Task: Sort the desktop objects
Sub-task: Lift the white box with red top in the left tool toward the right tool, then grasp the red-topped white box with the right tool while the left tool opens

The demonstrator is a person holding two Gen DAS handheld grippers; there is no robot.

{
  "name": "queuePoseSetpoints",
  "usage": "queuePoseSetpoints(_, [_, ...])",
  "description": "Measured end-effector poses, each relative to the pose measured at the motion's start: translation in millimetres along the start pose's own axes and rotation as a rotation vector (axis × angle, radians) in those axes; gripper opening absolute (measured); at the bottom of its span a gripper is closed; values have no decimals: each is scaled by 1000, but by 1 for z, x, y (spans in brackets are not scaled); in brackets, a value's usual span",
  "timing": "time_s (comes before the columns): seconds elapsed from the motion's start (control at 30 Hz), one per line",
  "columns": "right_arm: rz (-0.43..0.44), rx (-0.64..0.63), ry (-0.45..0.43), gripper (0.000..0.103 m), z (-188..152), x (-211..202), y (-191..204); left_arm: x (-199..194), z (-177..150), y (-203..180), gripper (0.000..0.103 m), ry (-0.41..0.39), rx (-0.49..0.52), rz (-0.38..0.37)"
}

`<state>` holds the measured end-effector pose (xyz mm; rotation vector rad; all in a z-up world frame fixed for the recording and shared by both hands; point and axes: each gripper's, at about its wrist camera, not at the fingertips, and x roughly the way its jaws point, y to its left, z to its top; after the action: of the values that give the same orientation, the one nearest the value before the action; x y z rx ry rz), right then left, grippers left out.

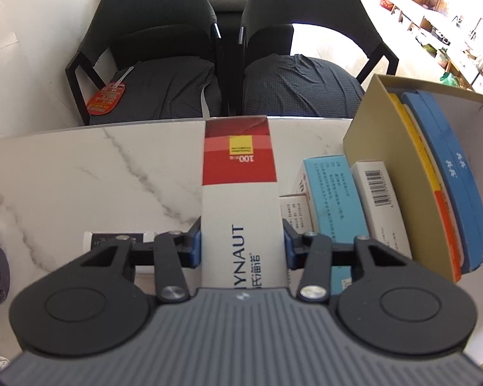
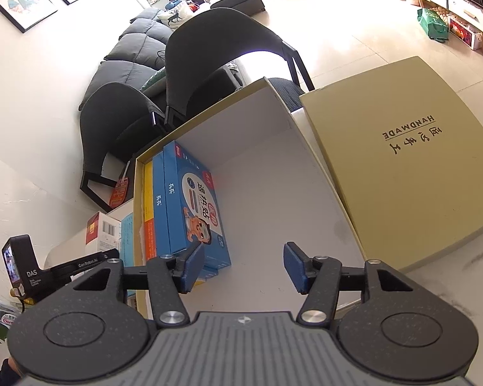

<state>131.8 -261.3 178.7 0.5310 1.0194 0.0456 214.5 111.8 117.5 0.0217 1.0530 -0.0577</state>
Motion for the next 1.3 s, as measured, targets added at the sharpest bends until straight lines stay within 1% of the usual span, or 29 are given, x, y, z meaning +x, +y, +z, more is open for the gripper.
queuePoseSetpoints(0.17, [10, 4, 6, 58, -2, 1, 2, -6, -3, 6, 43, -3, -20, -11])
queuePoseSetpoints(0.3, [20, -7, 13, 58, -4, 3, 6, -23, -3, 11, 43, -30, -40, -29])
queuePoseSetpoints(0.5, [37, -12, 28, 58, -7, 8, 12, -61, -2, 18, 43, -92, -73, -62])
queuePoseSetpoints(0.63, [55, -4, 48, 58, -9, 14, 16, -91, -11, 20, 43, -134, -86, -78])
queuePoseSetpoints(0.77, [76, -13, 63, 58, -10, 18, 25, -111, -31, 24, 43, -143, -105, -75])
queuePoseSetpoints(1.0, [122, -49, 81, 58, -11, 22, 46, -136, -81, 35, 43, -120, -154, -55])
queuePoseSetpoints(1.13, [159, -74, 122, 58, -16, 28, 64, -137, -104, 28, 43, -92, -138, -59])
queuePoseSetpoints(1.3, [231, -152, 182, 58, -29, 34, 102, -122, -129, 12, 43, -67, -120, -59])
